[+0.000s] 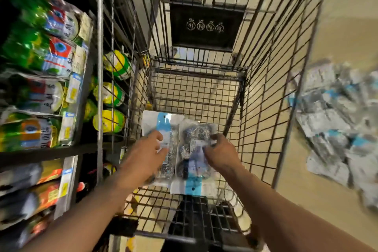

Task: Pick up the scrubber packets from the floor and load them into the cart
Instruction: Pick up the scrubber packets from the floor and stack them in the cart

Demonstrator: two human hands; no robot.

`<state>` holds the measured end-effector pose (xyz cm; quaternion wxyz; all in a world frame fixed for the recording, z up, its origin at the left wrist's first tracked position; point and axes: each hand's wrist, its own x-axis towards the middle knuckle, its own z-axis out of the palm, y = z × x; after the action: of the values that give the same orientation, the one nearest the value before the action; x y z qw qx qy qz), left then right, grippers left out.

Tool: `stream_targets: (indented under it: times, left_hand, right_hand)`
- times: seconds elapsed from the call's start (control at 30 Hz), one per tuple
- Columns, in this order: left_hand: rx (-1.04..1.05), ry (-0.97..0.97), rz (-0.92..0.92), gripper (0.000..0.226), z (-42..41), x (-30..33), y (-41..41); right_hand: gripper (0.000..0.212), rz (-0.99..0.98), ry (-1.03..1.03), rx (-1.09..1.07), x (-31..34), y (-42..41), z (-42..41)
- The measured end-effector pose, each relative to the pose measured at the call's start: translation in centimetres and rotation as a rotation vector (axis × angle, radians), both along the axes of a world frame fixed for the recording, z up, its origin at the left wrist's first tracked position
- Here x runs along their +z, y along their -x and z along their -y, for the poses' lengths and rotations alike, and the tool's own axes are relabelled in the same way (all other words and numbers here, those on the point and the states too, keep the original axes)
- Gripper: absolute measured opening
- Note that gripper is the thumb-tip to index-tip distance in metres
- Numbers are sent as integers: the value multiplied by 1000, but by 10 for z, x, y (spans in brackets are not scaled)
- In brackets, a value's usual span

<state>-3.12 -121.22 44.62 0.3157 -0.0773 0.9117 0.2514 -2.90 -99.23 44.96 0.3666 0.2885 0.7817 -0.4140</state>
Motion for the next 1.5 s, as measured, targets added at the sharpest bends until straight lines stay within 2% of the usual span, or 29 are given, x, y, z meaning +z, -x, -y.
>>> stream_targets:
  times: [0.1,0.27,0.33,0.47,0.63,0.67,0.77,0.87,0.97,1.2,1.37,1.5]
  left_hand:
    - [62,-124,41,23,4,38,0]
    - [116,-231,-44,12,-13,121,-2]
    - [160,-330,-32,8,-26,147,-5]
    - [476,-698,113,11,-60,191,-7]
    - [458,-920,140,18,-121,234,-3]
    - [417,-927,133,18,-135,243,-2]
    - [215,-914,133,37,-184,266,3]
    - [67,-887,152,21,-237,274,2]
    - [-28,-773,147,20,-296,270,-10]
    - [-95,-551,138,19,-435,243,-82]
    - [-69,-478,221,16,-536,233,-138]
    - [-169,-416,227,19,-606,230,-160]
  right_hand:
    - [29,-123,70,34,52,7,-15]
    - [15,-323,135,4,146,-7,-45]
    - [7,-392,157,-76,179,-22,-60]
    - [6,-497,218,-242,233,-68,-95]
    - [12,-607,102,-521,277,-127,-156]
    - [13,-615,82,-590,283,-138,-170]
    - [13,-620,37,-724,295,-174,-212]
    - [12,-614,24,-849,298,-207,-253]
    - [11,-591,20,-949,296,-240,-303]
    - [9,-549,45,-1096,275,-315,-430]
    - [10,-493,-4,-1085,260,-356,-514]
    - [9,-484,-9,-1139,252,-372,-564]
